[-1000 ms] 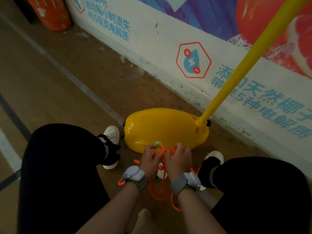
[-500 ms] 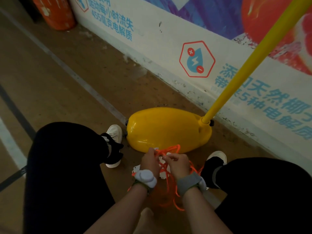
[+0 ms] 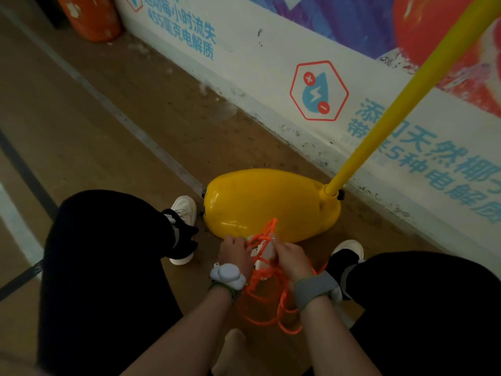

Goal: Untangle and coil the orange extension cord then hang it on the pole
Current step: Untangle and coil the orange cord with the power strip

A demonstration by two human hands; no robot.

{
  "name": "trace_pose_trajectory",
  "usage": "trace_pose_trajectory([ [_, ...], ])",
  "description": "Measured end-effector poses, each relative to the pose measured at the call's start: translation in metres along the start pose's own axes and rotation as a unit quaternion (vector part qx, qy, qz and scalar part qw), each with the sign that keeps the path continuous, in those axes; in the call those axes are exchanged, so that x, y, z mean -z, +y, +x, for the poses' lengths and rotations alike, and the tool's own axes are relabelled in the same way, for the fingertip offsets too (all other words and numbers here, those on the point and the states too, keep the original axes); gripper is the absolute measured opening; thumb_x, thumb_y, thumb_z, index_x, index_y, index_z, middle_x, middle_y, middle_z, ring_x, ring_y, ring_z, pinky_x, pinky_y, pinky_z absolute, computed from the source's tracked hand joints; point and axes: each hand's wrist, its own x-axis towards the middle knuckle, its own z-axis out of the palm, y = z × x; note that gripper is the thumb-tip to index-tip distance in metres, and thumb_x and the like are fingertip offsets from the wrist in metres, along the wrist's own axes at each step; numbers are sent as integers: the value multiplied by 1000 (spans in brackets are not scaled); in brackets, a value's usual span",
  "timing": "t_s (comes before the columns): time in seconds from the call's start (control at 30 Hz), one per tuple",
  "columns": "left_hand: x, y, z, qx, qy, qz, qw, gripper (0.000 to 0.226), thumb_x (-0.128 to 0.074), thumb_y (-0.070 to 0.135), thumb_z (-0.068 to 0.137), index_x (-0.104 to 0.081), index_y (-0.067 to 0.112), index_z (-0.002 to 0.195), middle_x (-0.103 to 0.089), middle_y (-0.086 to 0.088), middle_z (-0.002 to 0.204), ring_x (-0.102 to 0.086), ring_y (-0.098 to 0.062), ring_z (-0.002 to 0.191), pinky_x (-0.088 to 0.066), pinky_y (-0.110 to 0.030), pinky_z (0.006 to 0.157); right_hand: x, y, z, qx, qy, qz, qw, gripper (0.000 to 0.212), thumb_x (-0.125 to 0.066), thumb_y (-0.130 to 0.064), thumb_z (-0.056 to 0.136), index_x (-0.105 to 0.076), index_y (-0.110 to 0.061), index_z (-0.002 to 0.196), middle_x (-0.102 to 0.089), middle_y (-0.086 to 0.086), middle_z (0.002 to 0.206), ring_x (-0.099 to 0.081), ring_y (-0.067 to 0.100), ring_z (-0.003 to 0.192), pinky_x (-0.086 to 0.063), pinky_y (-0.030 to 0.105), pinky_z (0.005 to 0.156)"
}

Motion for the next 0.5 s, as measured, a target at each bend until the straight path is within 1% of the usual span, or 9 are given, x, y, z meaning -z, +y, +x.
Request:
trace_pose_trajectory([
  [0.03, 0, 2, -1, -4, -11, -1, 1000, 24, -42, 22, 101, -55, 9, 115, -47, -13, 121, -47, -30, 110, -32, -29, 81, 0, 1, 2, 19, -2, -36, 999, 37, -48, -34, 97, -63, -10, 73, -59, 9, 71, -52, 16, 62, -38, 25, 60],
  [0.1, 0, 4, -2, 3, -12, -16, 1000, 23, -40, 21, 101, -54, 9, 116, -49, -13, 120, -49, -30, 107, -35, -31, 79, -6, 3, 6, 52, -16, -108, 993, 32, -43, -25, 99, -69, -10, 86, -54, 2, 68, -48, 13, 65, -36, 26, 62],
  [0.17, 0, 5, -2, 15, -9, -30, 999, 21, -40, 18, 100, -52, 8, 114, -51, -14, 120, -51, -31, 108, -39, -36, 82, -12, 5, 6, 69, -34, -159, 984, 33, -41, -20, 99, -68, -3, 90, -42, -6, 60, -43, 15, 63, -36, 30, 64],
  [0.23, 2, 6, -2, 54, -12, -46, 997, 21, -41, 16, 100, -49, 5, 115, -53, -15, 122, -52, -29, 111, -41, -34, 84, -15, 7, 6, 86, -42, -181, 979, 33, -40, -18, 98, -65, 2, 92, -41, -5, 58, -46, 20, 67, -42, 38, 67],
  [0.3, 0, 4, -3, 106, -23, -73, 991, 30, -42, 17, 100, -41, -1, 124, -54, -16, 125, -56, -28, 110, -43, -33, 84, -16, 4, 4, 90, -58, -172, 979, 29, -40, -15, 98, -64, -2, 88, -45, -3, 58, -50, 17, 60, -46, 31, 64],
  [0.37, -1, 5, -5, 142, -33, -68, 987, 48, -36, 17, 101, -24, -11, 138, -54, -18, 125, -58, -28, 109, -45, -34, 86, -15, 0, 0, 80, -79, -133, 985, 27, -40, -9, 98, -61, -8, 82, -51, -1, 60, -53, 3, 51, -44, 17, 54],
  [0.4, -2, 5, -6, 146, -26, -60, 987, 51, -38, 16, 100, -20, -11, 140, -56, -19, 121, -59, -31, 106, -47, -35, 85, -15, 0, -3, 72, -80, -107, 988, 28, -40, -7, 98, -60, -9, 80, -53, 0, 62, -54, 0, 53, -42, 13, 52],
  [0.43, 1, 7, -8, 137, -20, -56, 989, 51, -42, 15, 98, -24, -7, 140, -59, -20, 115, -61, -33, 101, -50, -37, 85, -16, 1, -3, 62, -73, -82, 992, 29, -40, -6, 98, -60, -9, 77, -54, 0, 63, -55, 3, 56, -42, 13, 53],
  [0.5, 1, 9, -4, 123, 7, -57, 991, 52, -44, 15, 96, -22, 4, 142, -64, -18, 106, -63, -34, 93, -51, -39, 79, -18, 1, -2, 31, -40, -33, 998, 33, -41, -10, 98, -60, -11, 71, -52, 1, 60, -51, 13, 57, -41, 22, 55],
])
